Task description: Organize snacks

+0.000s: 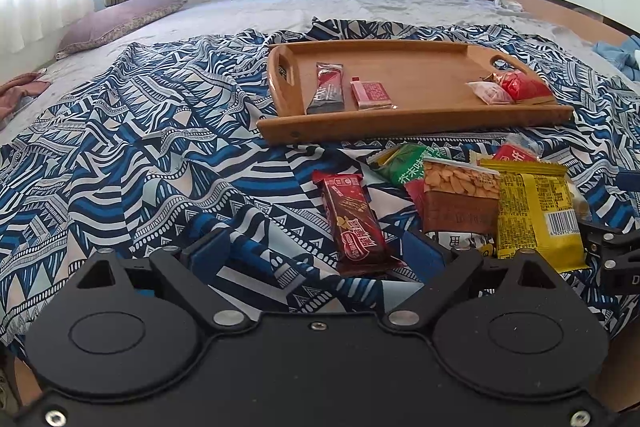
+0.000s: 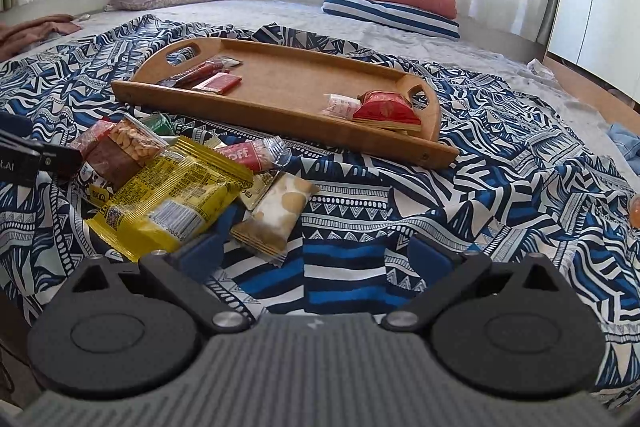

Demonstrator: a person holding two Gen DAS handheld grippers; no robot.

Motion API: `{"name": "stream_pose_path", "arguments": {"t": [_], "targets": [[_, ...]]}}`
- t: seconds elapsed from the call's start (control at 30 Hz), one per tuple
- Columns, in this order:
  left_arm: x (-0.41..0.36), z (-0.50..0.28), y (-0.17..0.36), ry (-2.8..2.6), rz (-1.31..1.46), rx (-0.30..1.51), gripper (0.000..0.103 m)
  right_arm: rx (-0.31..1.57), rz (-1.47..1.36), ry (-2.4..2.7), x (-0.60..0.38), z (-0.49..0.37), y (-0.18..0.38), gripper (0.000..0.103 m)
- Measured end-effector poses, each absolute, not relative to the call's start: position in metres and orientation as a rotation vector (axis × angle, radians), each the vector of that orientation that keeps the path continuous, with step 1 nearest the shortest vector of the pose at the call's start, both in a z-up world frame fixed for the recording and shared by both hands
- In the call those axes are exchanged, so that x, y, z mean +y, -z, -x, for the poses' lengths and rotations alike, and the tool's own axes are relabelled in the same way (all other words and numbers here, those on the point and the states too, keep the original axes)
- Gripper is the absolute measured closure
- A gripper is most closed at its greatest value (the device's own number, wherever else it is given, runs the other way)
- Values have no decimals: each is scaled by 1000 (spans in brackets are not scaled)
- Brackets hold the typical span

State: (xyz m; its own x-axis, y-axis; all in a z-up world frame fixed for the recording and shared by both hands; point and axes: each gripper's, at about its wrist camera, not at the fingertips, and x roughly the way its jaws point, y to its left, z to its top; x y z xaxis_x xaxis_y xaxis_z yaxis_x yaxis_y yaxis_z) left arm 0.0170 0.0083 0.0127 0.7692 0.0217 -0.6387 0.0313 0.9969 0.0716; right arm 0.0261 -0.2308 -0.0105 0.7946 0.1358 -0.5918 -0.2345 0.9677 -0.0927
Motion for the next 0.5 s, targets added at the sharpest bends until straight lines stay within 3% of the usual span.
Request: {"name": "stream_pose_path", "arguments": {"t": [0.5], "targets": [[-1, -20, -11, 29, -106, 674, 36, 636, 96, -188, -225, -33, 17, 0]]}}
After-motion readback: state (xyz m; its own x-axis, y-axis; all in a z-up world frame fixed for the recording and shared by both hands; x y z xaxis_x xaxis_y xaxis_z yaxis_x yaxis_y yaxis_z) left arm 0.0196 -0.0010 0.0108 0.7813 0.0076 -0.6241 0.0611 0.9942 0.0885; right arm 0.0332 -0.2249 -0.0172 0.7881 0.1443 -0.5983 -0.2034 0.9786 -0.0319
